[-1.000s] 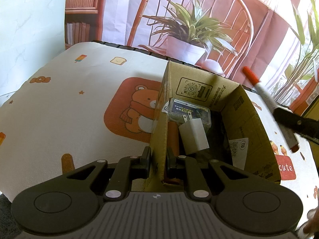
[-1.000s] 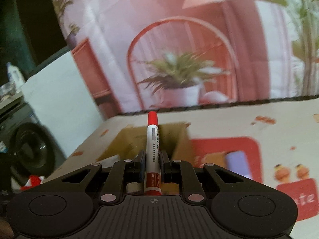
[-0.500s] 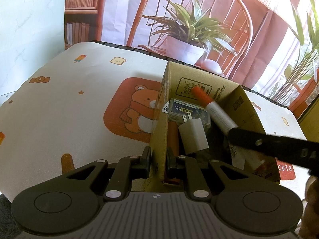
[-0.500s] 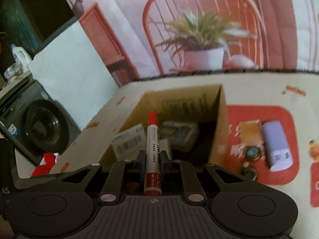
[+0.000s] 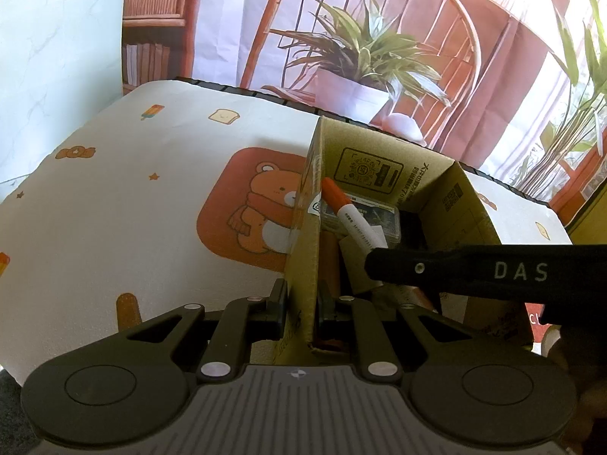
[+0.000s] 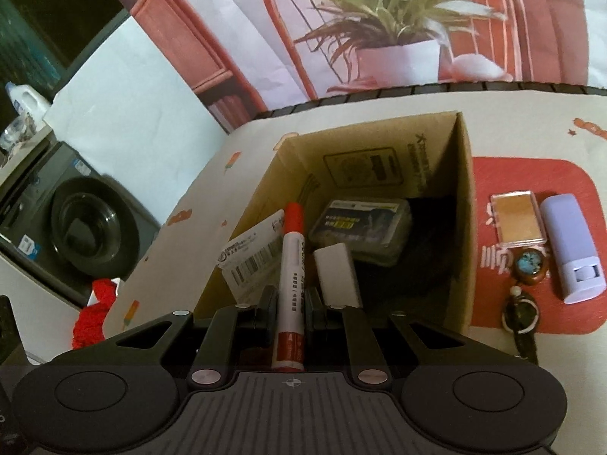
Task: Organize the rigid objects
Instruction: 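Carry the marker with the right tool and drop it into the box, then move the open right tool back to the red lighter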
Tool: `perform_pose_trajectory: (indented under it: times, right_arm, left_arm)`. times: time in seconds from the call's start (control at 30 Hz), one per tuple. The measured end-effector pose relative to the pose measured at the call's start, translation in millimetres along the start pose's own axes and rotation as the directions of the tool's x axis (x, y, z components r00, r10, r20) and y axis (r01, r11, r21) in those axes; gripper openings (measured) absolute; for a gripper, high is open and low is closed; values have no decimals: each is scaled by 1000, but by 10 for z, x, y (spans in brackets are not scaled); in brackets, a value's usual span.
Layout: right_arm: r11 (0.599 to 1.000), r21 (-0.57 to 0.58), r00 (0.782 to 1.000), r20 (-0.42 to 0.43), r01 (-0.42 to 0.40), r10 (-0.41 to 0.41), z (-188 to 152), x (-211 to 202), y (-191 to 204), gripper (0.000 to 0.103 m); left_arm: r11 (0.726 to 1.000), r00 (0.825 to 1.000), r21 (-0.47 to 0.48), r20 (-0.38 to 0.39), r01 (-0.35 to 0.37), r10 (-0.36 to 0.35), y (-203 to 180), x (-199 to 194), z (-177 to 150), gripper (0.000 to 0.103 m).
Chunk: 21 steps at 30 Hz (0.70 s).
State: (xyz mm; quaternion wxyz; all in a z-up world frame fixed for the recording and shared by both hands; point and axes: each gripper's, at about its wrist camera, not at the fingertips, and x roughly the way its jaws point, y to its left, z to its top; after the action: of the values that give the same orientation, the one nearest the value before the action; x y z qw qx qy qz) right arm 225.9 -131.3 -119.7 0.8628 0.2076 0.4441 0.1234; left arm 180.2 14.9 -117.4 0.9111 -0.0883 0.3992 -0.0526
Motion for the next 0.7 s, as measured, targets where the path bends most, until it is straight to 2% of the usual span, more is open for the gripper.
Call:
perform_pose_trajectory:
  times: [0.27, 0.4, 0.57, 0.63, 0.7]
  right_arm:
    - [1000, -24, 1000, -14, -2, 2, -11, 1, 45, 18]
    - [999, -32, 1000, 6, -10, 10, -14, -49, 52, 23]
    - [995, -100, 994, 113, 20, -9, -10, -228, 110, 43]
    - [992, -117, 984, 175, 56, -35, -1, -329, 113, 68]
    - [989, -124, 971, 234, 86, -55, 4, -431, 95, 75]
  left_arm:
    - [1000, 1000, 0, 0, 0, 0, -2, 0, 1, 16]
    - [1000, 1000, -2, 0, 1, -1, -4, -3, -1, 16]
    - [1000, 1000, -3, 0, 1, -1, -2, -5, -2, 16]
    - [1000, 1000, -3, 0, 1, -1, -3, -5, -2, 16]
    - [1000, 1000, -2, 0, 1, -1, -2, -5, -2, 16]
